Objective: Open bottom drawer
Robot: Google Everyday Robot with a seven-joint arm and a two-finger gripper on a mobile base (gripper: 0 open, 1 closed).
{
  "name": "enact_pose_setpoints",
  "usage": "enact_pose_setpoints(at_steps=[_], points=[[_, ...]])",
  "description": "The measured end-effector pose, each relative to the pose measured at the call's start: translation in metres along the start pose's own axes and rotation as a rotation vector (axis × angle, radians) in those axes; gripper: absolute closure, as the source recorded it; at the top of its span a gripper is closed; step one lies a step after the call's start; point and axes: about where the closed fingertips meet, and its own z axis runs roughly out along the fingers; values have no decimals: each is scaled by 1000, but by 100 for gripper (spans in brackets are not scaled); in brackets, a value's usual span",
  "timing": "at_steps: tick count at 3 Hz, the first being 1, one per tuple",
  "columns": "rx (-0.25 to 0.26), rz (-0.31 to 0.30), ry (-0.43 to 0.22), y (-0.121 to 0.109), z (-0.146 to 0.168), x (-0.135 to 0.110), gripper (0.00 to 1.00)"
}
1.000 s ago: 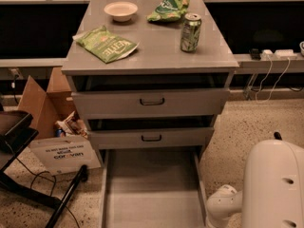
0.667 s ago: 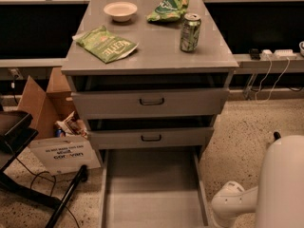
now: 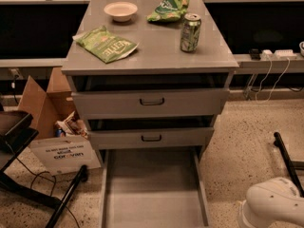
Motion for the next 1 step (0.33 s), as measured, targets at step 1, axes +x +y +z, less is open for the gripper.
enact_pose_setpoints(at_steps=[1], points=[[64, -48, -20, -3, -34, 2, 0]])
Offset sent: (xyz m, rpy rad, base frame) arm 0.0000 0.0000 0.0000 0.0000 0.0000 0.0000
